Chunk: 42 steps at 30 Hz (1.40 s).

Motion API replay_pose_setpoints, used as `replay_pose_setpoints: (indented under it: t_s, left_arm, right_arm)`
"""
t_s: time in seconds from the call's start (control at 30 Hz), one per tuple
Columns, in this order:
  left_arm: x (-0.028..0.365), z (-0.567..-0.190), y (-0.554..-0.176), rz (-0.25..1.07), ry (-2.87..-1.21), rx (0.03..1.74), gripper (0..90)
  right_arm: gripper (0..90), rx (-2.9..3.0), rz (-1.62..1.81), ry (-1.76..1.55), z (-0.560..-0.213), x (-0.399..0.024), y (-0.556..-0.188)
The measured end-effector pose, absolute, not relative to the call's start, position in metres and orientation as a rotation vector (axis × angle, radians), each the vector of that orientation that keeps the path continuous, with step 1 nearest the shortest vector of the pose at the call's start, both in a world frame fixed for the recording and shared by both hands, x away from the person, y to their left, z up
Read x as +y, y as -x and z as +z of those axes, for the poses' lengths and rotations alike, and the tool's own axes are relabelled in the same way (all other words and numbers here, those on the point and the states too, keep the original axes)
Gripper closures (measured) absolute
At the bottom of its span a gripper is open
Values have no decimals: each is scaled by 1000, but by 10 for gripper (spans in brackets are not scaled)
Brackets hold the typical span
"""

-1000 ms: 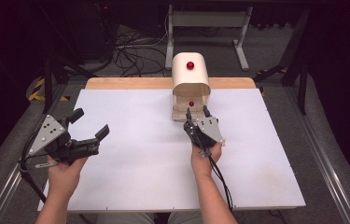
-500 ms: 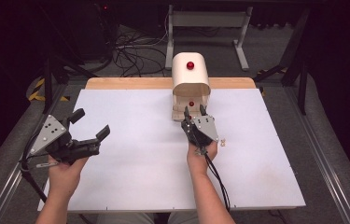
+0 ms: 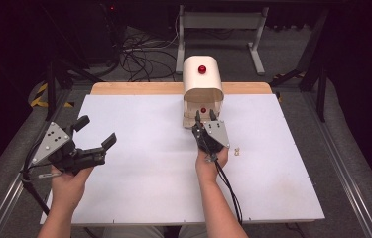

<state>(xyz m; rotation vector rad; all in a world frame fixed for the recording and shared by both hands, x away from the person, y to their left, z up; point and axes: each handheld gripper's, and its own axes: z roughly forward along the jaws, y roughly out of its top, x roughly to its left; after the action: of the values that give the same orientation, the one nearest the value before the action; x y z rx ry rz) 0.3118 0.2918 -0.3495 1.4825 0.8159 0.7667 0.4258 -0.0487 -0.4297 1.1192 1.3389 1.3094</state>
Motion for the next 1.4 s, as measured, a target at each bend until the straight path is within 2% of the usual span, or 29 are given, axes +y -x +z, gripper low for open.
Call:
replay_pose_setpoints:
  t_s: [0.97,1.4]
  left_arm:
    - [296,-350,-312,767,-1476,827,28]
    - [292,-350,-310,816,-1484,815,28]
  right_arm:
    - [632,1339,1261,-1143,-435,-44,-441]
    - [642,1328,1249,-1130,-436,-43,-444]
